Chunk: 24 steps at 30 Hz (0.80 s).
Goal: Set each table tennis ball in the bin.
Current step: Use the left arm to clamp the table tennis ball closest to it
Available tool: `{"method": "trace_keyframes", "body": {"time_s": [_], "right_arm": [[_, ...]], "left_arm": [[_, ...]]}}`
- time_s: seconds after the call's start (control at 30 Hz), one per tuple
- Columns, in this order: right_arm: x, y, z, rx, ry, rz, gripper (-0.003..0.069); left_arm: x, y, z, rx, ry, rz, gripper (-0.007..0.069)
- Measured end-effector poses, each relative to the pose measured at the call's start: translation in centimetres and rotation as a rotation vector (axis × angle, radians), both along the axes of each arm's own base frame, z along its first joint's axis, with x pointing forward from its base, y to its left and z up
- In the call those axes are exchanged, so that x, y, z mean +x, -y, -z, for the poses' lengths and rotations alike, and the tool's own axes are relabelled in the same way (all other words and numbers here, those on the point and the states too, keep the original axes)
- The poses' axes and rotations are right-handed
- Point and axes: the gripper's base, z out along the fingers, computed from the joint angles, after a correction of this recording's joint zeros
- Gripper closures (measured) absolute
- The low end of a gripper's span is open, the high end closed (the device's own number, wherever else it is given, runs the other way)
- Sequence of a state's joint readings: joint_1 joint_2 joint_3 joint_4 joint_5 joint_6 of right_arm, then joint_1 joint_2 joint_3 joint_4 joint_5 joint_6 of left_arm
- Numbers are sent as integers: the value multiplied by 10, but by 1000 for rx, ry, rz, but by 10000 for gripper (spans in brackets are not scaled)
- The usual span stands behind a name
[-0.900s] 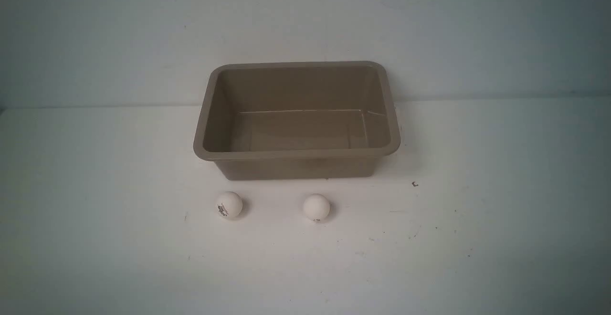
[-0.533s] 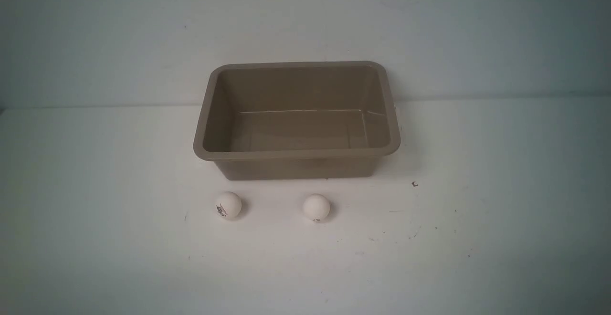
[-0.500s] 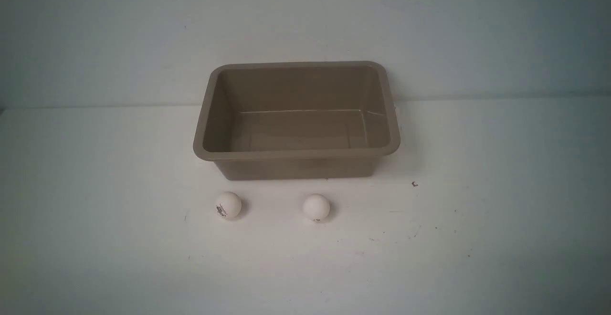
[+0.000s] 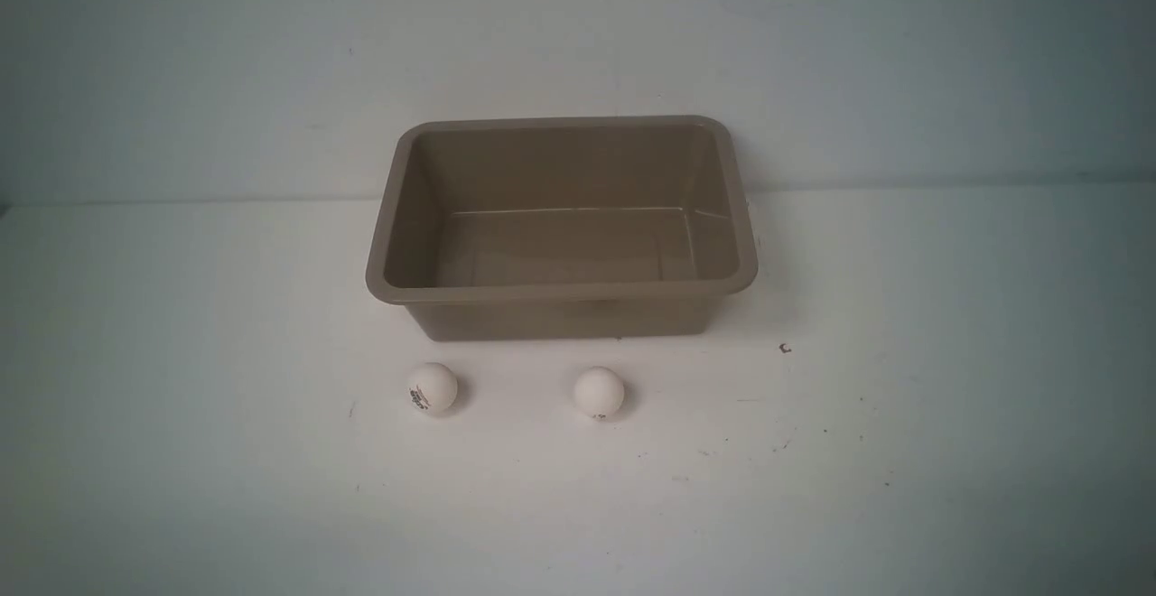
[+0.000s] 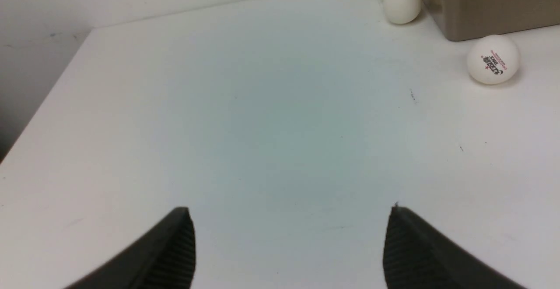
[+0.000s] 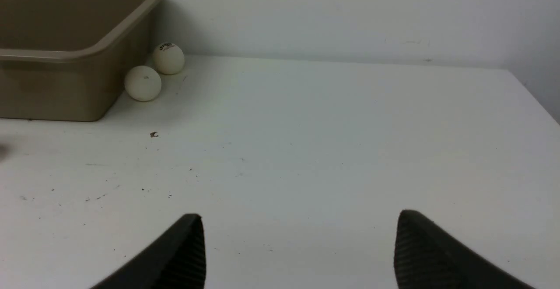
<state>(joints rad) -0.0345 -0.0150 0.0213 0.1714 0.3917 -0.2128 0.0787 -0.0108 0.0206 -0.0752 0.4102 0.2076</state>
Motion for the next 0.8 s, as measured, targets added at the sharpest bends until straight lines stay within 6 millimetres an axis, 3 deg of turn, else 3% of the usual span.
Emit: {"method": "trace_keyframes", "body": {"time_s": [0.5, 0.8], "right_arm": [[0, -2, -4, 69, 11, -3, 134], [-23, -7, -92, 109, 179, -55, 134]], "left_arm": [[0, 0, 0, 0, 0, 0, 104], [0, 0, 0, 0, 0, 0, 104]]}}
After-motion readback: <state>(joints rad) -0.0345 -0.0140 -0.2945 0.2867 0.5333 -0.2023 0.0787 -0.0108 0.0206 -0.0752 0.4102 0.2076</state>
